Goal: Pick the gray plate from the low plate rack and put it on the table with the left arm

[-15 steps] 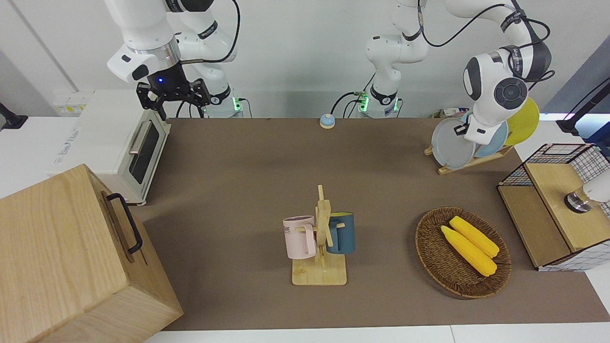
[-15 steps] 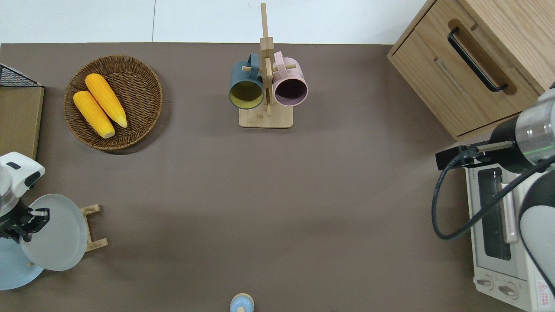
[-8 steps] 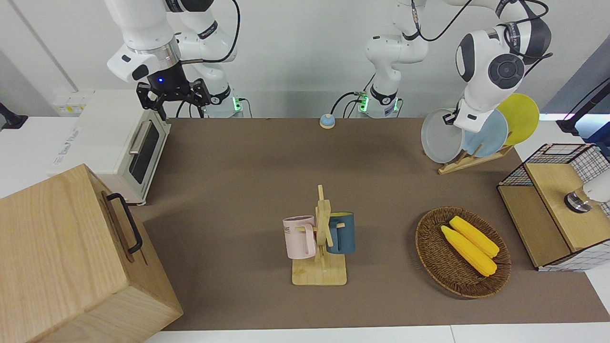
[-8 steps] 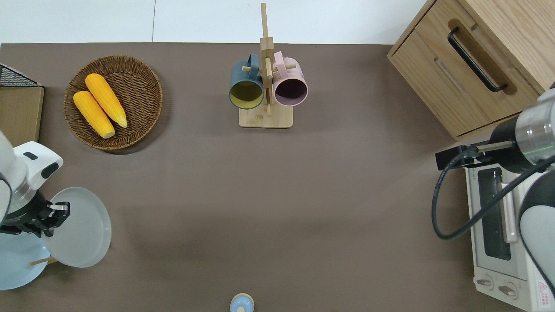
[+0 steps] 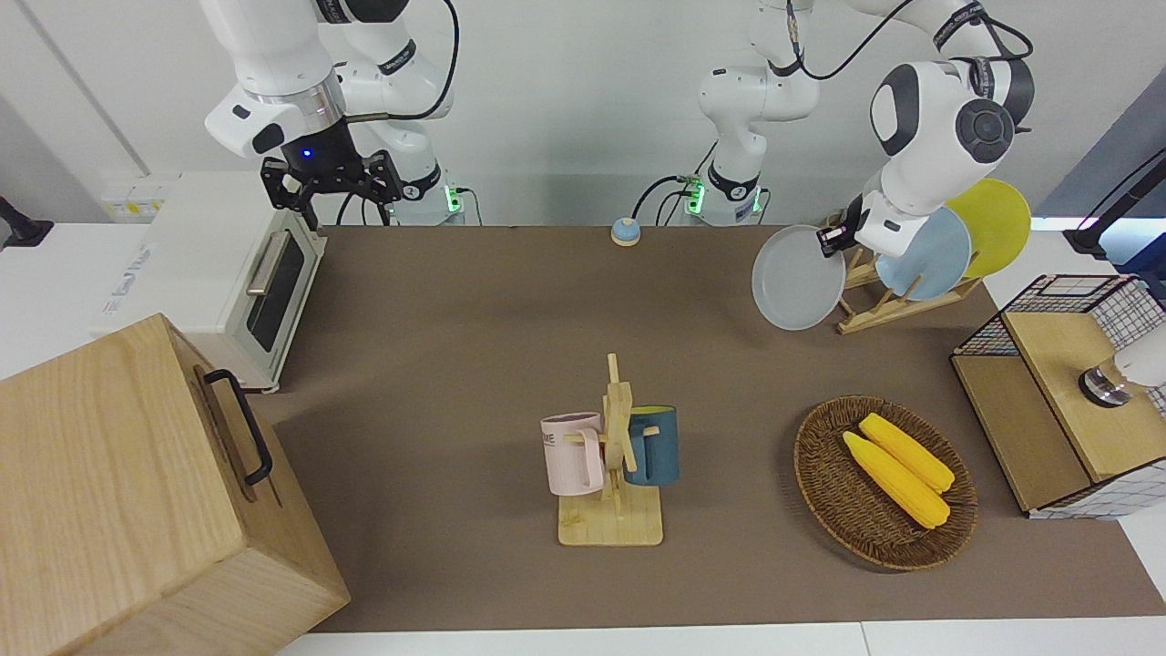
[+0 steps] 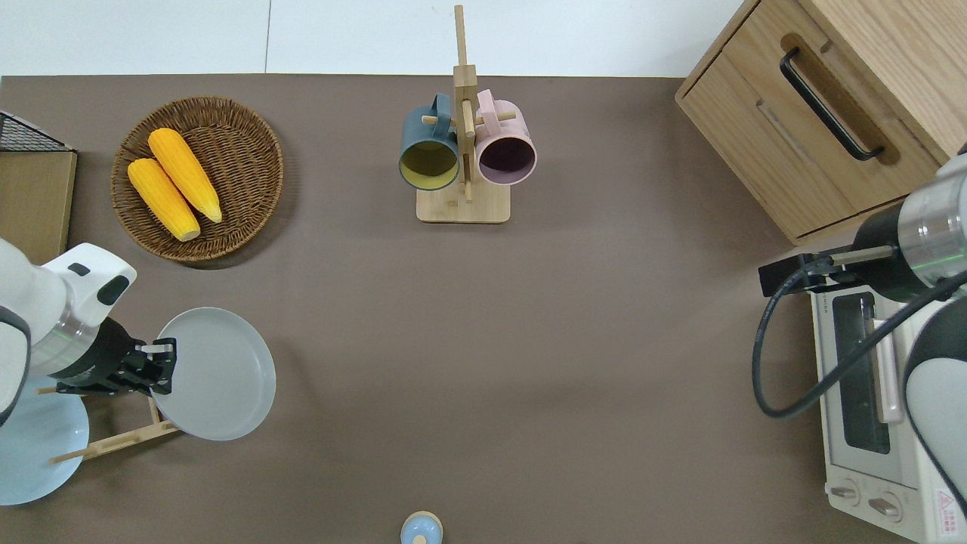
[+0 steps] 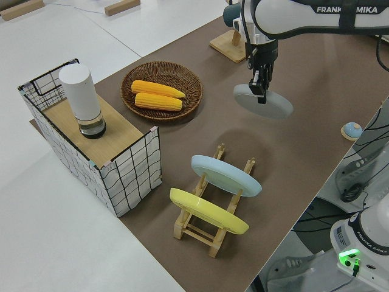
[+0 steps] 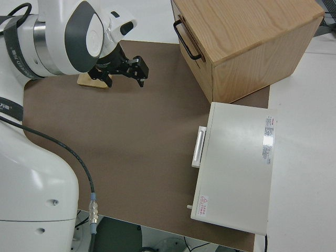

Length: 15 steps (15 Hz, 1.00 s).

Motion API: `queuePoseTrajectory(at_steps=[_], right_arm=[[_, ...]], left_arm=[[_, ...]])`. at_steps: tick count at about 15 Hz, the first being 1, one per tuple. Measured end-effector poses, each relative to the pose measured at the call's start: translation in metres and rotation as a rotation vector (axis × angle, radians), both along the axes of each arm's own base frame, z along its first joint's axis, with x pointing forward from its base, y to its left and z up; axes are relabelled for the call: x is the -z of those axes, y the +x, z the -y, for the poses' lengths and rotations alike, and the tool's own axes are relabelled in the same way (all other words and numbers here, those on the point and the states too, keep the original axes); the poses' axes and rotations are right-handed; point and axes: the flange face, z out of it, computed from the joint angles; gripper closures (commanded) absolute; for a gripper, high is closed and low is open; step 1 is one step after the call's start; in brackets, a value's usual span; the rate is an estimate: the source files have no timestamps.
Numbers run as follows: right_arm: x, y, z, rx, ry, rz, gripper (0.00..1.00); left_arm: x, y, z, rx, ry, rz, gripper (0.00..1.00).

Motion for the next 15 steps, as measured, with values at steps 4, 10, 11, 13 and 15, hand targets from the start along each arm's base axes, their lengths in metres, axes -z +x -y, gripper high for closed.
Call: queuePoseTrajectory(at_steps=[4, 10, 11, 13, 15], right_arm=[[0.000, 0.000, 0.000, 0.000, 0.000, 0.000, 0.017], [0.000, 0.000, 0.000, 0.000, 0.000, 0.000, 0.017], [0.000, 0.000, 0.000, 0.000, 0.000, 0.000, 0.017], [0.000, 0.000, 0.000, 0.000, 0.000, 0.000, 0.017], [0.000, 0.000, 0.000, 0.000, 0.000, 0.000, 0.017]], left_arm=[[0.038, -0.015, 0.009, -0.012, -0.035, 0.046, 1.00], [0.069, -0.042, 0.011, -0.015, -0.036, 0.072, 1.00], [0.070, -0.047, 0.011, -0.014, -0.037, 0.079, 1.00], [0.073, -0.054, 0.015, -0.019, -0.035, 0.079, 0.91], [0.077, -0.057, 0.022, -0.044, -0.023, 0.082, 0.34]])
